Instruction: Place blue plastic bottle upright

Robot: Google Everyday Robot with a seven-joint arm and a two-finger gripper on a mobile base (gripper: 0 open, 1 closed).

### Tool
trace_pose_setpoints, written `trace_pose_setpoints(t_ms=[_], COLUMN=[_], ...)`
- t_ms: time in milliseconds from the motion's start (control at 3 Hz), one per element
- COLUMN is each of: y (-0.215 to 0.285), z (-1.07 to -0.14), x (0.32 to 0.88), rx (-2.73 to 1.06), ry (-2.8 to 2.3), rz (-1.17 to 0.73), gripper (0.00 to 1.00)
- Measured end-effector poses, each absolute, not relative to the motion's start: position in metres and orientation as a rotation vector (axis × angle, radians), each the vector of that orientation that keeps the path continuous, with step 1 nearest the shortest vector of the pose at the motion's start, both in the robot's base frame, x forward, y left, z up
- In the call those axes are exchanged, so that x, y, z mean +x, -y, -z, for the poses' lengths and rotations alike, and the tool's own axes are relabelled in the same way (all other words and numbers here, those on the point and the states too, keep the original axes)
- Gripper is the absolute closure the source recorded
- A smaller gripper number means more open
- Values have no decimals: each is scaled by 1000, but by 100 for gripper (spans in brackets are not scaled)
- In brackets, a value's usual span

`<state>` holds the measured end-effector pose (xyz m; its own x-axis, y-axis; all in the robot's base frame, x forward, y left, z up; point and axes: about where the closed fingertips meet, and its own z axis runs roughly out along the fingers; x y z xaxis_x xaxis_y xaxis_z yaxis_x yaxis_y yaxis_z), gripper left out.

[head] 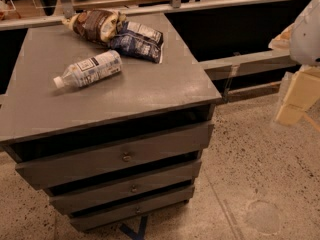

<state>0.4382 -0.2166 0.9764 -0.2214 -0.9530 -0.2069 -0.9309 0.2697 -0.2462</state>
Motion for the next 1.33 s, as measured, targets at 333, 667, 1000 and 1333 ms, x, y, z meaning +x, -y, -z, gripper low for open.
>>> trace_pose_setpoints(t_ms=[333, 667, 1000, 1333], y=[217, 208, 188, 155], z=[-976, -981, -985, -982], x=[438, 445, 467, 492], rx=[-1724, -1715, -1739, -1817], ry=[-2231, -2212, -2155, -2089], rz=[99, 83, 65, 50], gripper=[0, 0, 0, 0])
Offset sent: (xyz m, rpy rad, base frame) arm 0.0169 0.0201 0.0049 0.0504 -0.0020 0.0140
